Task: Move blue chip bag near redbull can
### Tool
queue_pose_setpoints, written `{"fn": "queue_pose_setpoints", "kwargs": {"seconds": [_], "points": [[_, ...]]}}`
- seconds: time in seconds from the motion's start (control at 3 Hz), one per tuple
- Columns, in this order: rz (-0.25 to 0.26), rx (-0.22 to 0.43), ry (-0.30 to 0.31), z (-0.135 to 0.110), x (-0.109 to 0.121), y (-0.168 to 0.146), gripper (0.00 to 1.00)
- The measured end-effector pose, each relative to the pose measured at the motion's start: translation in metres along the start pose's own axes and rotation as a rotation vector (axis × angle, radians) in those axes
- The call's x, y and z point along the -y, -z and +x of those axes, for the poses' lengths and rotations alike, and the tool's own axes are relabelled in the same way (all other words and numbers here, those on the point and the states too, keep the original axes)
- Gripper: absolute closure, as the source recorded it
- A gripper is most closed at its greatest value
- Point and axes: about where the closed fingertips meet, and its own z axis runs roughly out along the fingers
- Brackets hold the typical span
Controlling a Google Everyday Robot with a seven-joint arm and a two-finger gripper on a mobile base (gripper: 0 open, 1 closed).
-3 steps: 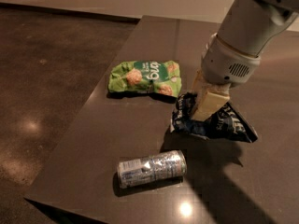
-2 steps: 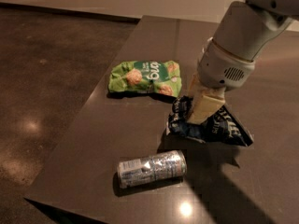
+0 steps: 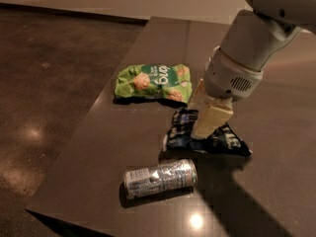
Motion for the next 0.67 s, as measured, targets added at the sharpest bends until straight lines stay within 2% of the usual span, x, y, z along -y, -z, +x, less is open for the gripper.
{"fn": "queue_pose_setpoints", "kwargs": {"seconds": [0.33, 0.67], "points": [[-0.002, 0.009, -0.004, 0.0006, 0.0008, -0.0005, 0.00], [-0.002, 0.009, -0.004, 0.0006, 0.0008, -0.0005, 0.00]]}}
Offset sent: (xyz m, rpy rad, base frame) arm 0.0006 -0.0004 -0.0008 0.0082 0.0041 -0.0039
